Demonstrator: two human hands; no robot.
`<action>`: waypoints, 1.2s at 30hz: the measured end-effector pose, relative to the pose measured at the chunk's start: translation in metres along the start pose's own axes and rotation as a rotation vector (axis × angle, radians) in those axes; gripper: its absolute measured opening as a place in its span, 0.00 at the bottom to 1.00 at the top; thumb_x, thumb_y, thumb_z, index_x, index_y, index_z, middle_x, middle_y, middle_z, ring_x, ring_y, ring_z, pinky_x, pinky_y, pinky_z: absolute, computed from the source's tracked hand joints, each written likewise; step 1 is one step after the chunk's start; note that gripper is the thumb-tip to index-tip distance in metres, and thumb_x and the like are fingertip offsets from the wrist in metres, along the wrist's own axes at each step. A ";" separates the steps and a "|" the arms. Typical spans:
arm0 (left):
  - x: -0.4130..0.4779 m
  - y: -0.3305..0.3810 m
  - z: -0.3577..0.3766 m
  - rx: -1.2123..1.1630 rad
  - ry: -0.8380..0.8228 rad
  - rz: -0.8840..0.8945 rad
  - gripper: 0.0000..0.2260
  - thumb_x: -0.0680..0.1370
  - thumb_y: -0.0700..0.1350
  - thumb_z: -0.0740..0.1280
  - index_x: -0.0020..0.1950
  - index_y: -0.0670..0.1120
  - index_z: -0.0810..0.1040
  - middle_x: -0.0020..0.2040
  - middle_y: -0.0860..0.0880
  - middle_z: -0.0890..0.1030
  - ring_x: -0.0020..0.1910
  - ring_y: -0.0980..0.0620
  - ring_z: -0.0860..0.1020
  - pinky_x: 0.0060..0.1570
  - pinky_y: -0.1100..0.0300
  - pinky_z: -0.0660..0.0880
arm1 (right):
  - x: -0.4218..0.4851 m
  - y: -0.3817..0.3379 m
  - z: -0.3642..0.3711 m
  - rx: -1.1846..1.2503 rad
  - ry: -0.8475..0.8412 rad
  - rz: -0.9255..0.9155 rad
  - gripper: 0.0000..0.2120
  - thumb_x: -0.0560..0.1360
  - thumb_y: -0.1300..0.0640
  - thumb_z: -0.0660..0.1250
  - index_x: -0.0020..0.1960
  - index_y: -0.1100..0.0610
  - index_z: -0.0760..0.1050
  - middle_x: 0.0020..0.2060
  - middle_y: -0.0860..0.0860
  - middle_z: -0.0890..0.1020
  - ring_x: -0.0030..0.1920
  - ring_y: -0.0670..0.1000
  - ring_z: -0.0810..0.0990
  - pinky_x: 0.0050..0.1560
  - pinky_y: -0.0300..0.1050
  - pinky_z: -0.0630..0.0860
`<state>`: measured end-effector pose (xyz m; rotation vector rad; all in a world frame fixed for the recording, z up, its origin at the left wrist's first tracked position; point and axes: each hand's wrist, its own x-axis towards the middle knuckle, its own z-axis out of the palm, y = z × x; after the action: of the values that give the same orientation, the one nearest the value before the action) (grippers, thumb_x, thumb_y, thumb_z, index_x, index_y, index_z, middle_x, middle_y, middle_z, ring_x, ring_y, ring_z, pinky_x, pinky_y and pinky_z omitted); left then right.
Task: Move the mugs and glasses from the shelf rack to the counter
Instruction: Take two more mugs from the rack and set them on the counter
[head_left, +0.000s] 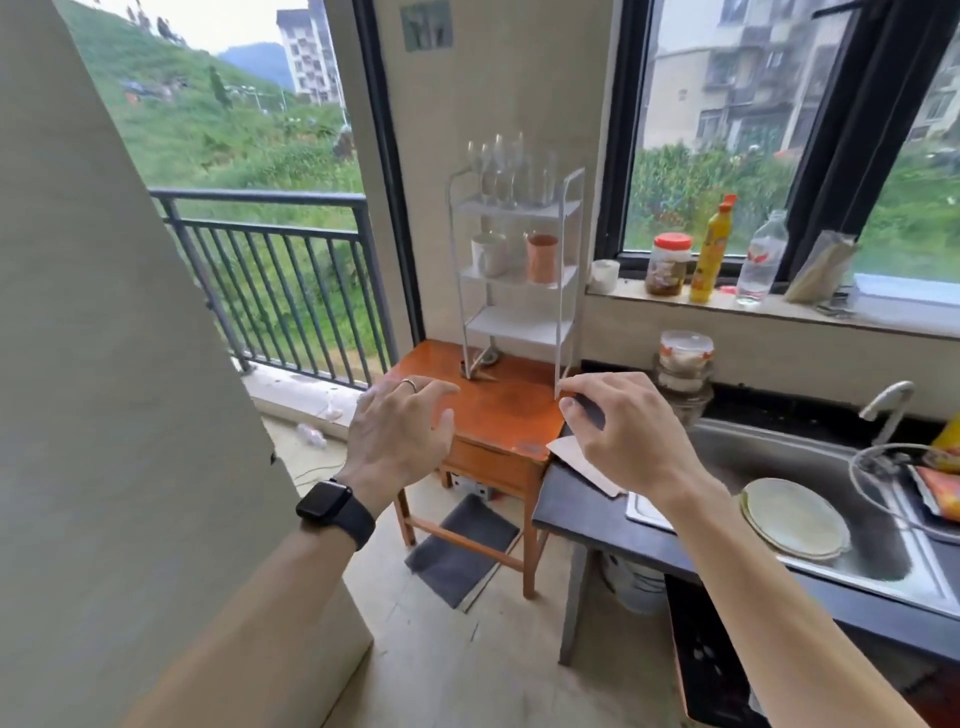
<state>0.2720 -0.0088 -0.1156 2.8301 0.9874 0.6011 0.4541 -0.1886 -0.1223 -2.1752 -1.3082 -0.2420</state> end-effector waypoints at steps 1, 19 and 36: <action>0.017 -0.004 0.005 -0.011 0.008 -0.009 0.16 0.80 0.52 0.62 0.68 0.58 0.76 0.69 0.54 0.78 0.69 0.46 0.72 0.70 0.45 0.67 | 0.018 0.005 0.008 -0.004 -0.012 0.001 0.16 0.81 0.45 0.60 0.64 0.47 0.79 0.61 0.44 0.83 0.66 0.51 0.74 0.65 0.49 0.73; 0.375 -0.115 0.141 -0.169 -0.116 0.139 0.15 0.80 0.53 0.59 0.66 0.60 0.76 0.57 0.51 0.81 0.59 0.46 0.78 0.53 0.49 0.77 | 0.312 0.078 0.179 -0.054 -0.090 0.265 0.17 0.81 0.46 0.61 0.66 0.48 0.78 0.61 0.45 0.82 0.63 0.53 0.75 0.59 0.47 0.74; 0.580 -0.141 0.218 -0.974 -0.412 -0.199 0.17 0.80 0.58 0.65 0.65 0.50 0.75 0.59 0.49 0.82 0.47 0.51 0.85 0.51 0.50 0.83 | 0.468 0.120 0.245 0.527 0.345 0.781 0.13 0.80 0.42 0.64 0.61 0.46 0.75 0.53 0.43 0.81 0.50 0.47 0.83 0.52 0.46 0.78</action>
<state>0.6894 0.4689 -0.1506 1.8546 0.6285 0.3148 0.7571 0.2582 -0.1651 -1.8968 -0.2331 0.0439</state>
